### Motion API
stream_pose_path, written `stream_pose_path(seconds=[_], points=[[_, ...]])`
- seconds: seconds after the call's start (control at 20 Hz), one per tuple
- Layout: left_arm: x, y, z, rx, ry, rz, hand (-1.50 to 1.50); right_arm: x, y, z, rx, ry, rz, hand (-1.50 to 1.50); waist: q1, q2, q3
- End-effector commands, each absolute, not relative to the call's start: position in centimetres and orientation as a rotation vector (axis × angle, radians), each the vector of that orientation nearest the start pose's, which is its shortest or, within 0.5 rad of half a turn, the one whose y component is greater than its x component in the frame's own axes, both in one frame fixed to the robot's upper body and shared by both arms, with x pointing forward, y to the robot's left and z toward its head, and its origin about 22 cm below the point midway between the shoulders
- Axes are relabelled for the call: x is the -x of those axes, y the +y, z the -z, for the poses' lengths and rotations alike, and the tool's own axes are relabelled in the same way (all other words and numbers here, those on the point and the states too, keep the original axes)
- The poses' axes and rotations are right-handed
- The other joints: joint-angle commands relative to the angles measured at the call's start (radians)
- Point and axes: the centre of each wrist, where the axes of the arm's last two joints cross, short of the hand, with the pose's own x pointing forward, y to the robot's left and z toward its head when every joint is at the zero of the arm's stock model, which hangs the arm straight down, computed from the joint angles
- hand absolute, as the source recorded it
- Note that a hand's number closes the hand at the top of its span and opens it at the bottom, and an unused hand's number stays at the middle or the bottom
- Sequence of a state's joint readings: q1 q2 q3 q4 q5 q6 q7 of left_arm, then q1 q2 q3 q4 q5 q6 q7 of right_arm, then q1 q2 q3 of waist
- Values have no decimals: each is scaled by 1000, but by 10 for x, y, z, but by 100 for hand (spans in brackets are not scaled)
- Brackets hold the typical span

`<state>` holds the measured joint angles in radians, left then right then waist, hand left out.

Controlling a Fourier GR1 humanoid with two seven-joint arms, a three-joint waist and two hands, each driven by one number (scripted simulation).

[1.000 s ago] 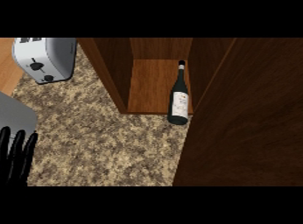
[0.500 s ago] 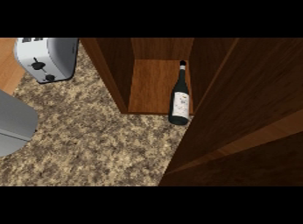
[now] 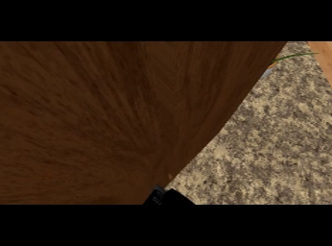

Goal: Pick up the wine, place it into the cabinet and close the cabinet

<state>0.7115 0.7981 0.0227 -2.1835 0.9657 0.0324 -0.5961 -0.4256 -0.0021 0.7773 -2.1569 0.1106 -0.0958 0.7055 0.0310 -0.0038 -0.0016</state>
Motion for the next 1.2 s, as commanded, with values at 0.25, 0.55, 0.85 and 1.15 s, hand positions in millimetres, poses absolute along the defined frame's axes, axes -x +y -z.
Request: stream_pose_path(seconds=[0.25, 0.55, 0.85, 1.15], points=[[-97, 368, -115, 204, -1954, -207, -150, -232, -17, -217, -335, -1812, -743, 150, 0, 6, 1], [-81, 366, -114, 207, -1927, -169, -150, -283, -25, -220, -274, -1789, -743, 150, -3, 6, 2], [-95, 346, -125, 274, -1884, -146, -150, -328, -33, -237, -175, -1814, -691, 150, -13, 7, 2], [-115, 334, -105, 312, -1880, -152, -150, -365, -48, -208, -179, -1802, -688, 150, -21, 14, 1]])
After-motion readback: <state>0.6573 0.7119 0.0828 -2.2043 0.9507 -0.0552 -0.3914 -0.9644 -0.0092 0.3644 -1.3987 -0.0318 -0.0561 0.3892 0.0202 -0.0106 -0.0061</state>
